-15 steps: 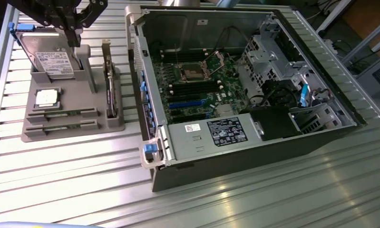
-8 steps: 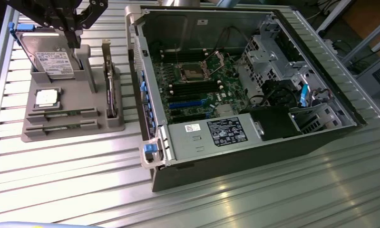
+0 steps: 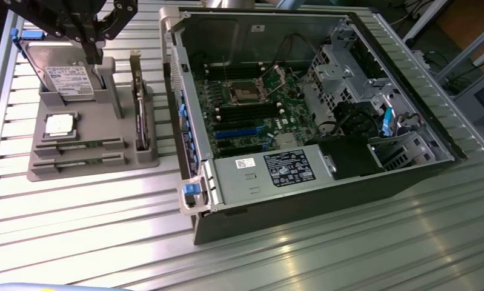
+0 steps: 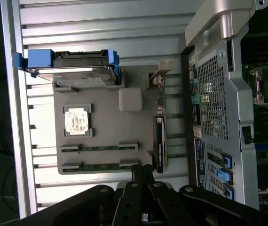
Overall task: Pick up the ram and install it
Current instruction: 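Reach for the ram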
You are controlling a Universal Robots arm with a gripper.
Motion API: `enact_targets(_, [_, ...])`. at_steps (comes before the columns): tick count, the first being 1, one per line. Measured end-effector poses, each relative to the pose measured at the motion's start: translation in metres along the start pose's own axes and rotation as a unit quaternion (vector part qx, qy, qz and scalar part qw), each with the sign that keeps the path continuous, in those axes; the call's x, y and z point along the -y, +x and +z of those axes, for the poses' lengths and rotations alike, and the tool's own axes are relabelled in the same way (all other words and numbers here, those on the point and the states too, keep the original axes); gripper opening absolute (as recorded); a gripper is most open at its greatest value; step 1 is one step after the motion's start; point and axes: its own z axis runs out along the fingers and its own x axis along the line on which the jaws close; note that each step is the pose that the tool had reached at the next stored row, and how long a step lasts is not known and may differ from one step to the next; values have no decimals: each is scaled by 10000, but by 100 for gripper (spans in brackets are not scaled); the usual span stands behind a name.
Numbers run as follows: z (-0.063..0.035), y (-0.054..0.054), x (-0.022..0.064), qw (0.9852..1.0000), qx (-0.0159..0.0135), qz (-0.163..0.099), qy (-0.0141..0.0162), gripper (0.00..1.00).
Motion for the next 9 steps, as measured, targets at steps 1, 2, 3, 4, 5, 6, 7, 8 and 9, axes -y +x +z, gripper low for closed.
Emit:
enact_targets(1, [0,-1,6,10000,0,0,0,10])
enact_targets(2, [0,-1,12,10000,0,0,1,10])
enact_targets(3, [0,-1,18,10000,1,0,0,10])
enact_targets(4, [0,-2,25,10000,0,0,1,10])
enact_targets(5, [-1,-2,32,10000,0,0,1,10])
enact_targets(6, [-1,-3,37,10000,0,0,2,10])
enact_targets(7, [-1,-3,45,10000,0,0,3,10])
enact_targets(8, [-1,-4,52,10000,1,0,4,10])
enact_targets(9, [-1,-4,61,10000,1,0,6,10])
